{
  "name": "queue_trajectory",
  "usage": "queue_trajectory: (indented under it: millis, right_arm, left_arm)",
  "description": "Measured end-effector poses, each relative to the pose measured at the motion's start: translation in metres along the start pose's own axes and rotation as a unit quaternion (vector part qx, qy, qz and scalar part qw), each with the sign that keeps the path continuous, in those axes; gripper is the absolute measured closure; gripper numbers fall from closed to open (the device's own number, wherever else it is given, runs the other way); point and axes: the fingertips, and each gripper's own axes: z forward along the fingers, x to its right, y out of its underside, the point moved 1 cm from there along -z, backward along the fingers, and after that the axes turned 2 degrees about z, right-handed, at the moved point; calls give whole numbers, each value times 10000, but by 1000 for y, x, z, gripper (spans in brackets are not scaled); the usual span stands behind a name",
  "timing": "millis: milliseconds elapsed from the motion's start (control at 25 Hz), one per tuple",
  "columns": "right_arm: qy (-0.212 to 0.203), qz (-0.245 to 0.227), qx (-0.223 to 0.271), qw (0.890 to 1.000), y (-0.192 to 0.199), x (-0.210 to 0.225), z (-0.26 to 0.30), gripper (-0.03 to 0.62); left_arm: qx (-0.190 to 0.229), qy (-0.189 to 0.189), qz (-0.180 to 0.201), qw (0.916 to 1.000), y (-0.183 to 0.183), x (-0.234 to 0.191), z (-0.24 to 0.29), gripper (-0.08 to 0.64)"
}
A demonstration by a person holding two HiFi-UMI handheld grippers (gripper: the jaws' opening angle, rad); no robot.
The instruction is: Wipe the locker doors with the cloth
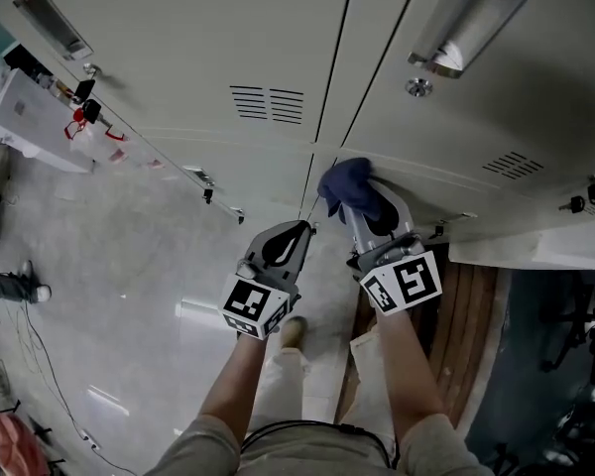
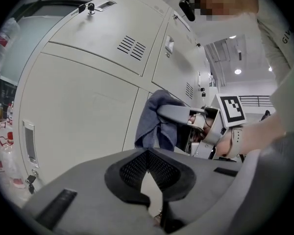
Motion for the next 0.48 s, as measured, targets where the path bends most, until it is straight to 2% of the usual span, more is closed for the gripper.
queue_trajectory:
  millis: [320,480]
  right_arm:
    - [157,129,-284,9994,63,13,-7,540]
    - [287,302,-221,9989,78,16,-8,540]
  left_arm:
    - [-133,-133,79,9998,21,-12,-9,561]
    - [-155,-236,59,9996,29,-21,-17,561]
